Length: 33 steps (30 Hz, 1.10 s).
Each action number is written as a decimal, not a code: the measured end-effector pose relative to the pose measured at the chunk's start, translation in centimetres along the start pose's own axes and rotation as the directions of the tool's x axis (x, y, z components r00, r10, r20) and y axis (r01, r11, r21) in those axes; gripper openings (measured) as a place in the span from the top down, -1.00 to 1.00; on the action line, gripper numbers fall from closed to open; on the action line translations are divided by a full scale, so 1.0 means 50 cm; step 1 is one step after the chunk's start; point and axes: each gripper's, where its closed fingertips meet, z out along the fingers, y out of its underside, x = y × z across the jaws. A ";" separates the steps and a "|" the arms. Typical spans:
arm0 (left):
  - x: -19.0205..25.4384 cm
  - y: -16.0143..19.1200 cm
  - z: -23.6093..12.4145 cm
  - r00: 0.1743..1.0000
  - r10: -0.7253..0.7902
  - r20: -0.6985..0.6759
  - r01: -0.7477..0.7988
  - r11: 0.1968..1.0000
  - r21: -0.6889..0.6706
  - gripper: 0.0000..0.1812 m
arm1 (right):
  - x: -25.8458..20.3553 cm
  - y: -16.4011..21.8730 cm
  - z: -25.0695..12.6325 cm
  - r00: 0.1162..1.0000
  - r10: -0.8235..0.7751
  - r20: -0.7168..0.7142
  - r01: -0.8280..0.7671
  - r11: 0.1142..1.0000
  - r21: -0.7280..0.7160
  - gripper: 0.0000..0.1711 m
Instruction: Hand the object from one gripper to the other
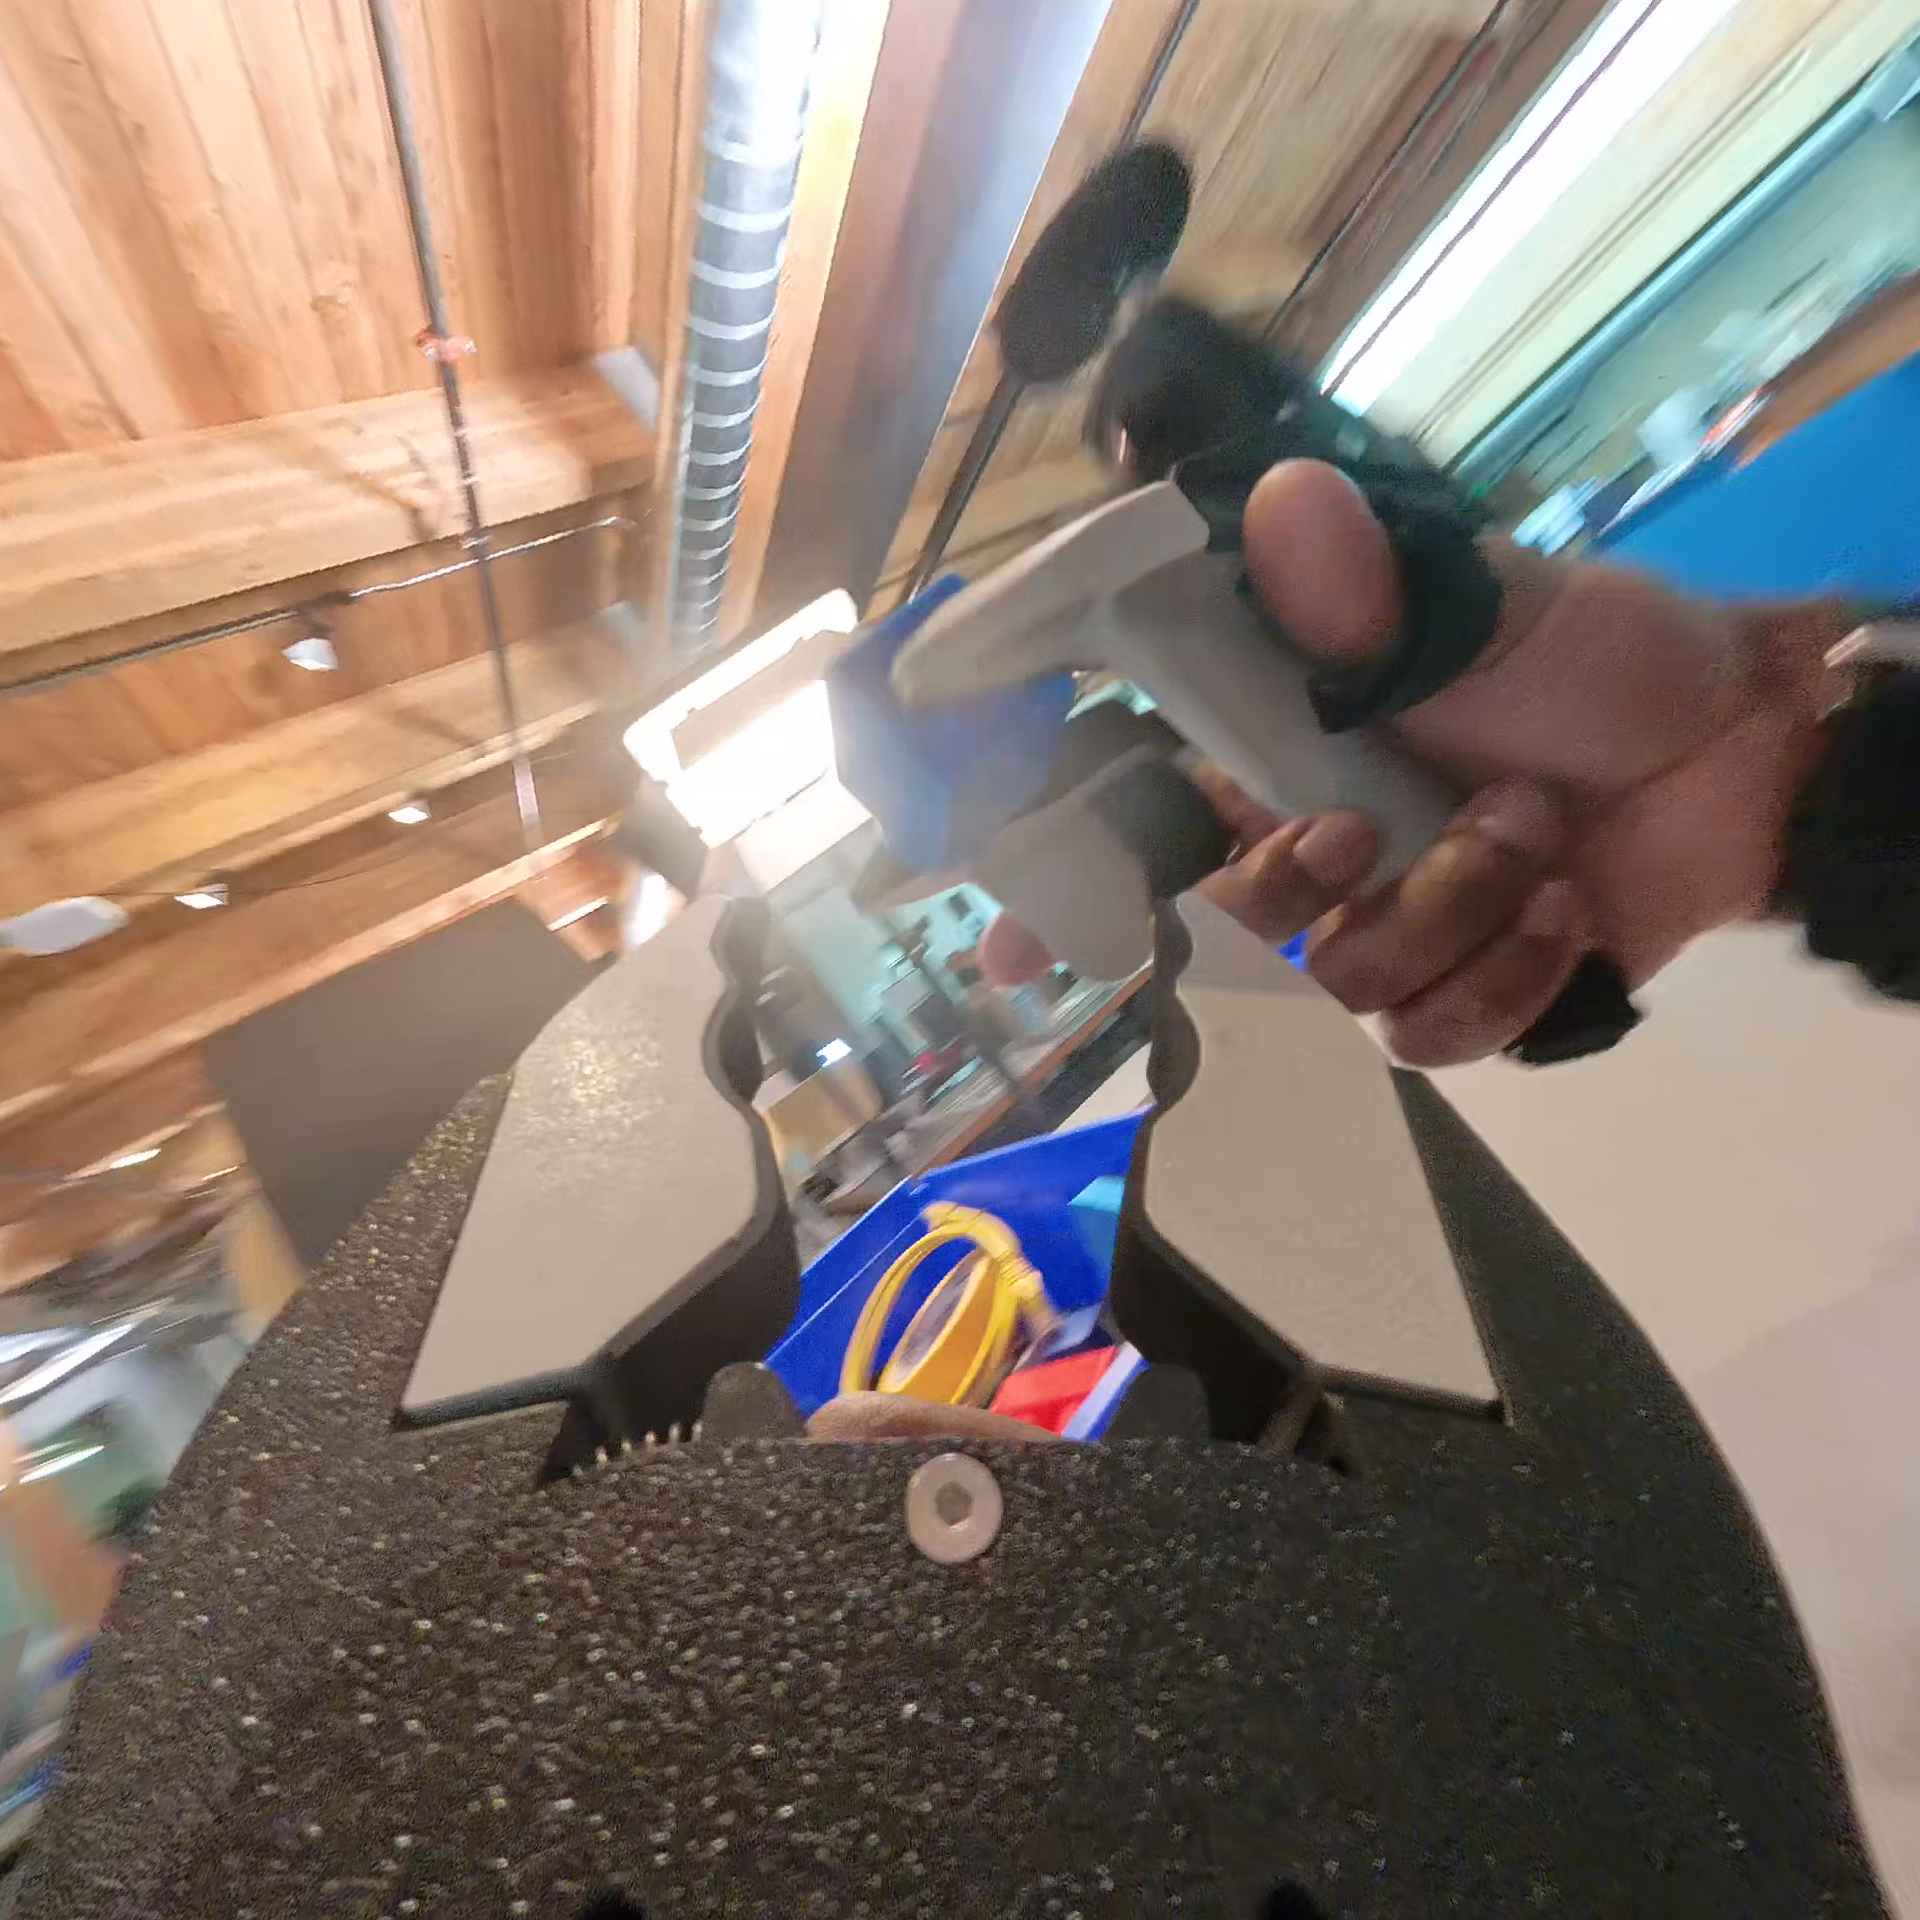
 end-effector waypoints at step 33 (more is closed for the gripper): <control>-0.053 0.018 -0.008 0.955 0.116 0.274 -0.089 0.990 -0.107 0.48 | 0.002 0.047 0.084 0.902 0.407 0.143 -0.430 0.870 0.241 0.16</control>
